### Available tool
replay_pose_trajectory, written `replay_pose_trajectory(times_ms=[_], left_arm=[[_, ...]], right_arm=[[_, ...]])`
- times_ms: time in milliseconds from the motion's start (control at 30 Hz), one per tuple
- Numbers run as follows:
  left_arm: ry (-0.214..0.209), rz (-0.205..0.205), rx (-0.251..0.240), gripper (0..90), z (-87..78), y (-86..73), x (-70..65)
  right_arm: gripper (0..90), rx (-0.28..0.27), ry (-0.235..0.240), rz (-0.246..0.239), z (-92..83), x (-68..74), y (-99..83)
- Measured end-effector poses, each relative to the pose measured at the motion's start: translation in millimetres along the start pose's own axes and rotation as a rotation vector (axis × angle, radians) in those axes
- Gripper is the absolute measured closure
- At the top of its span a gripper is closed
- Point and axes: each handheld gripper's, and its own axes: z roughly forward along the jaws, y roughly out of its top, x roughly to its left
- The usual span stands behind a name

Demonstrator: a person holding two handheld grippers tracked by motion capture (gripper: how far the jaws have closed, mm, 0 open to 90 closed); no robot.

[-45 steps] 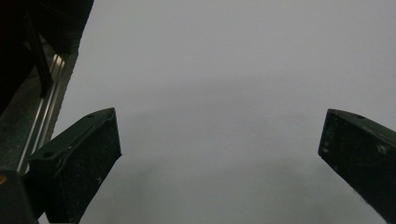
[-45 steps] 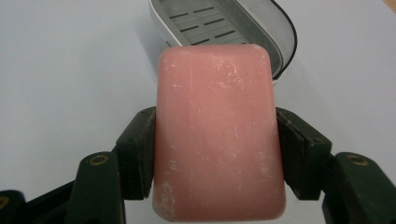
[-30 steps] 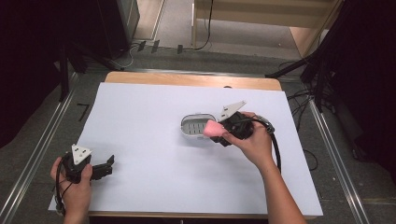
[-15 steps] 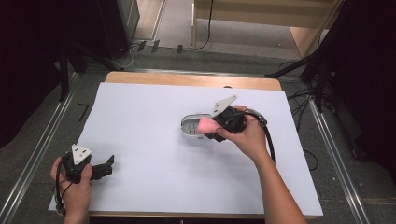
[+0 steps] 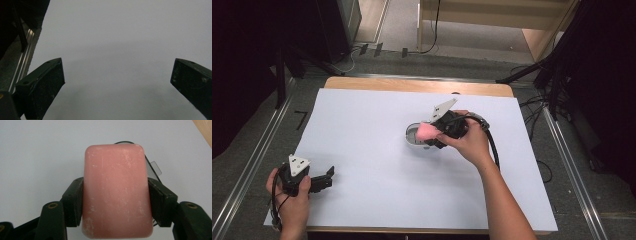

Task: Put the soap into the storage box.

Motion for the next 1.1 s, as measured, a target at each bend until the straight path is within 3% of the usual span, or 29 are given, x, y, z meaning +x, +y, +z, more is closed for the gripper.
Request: replay_pose_trajectory(times_ms=[500, 1100], left_arm=[[-0.001, -0.001, -0.001, 0.0, 0.0, 0.0, 0.2], [-0.003, -0.002, 0.001, 0.0, -0.1, 0.1, 0.8]], right_arm=[[38.6, 0.022, 0.025, -0.051, 16.9, -14.6, 3.0], [38.5, 0.03, 0.037, -0.019, 29.5, -23.8, 0.1]])
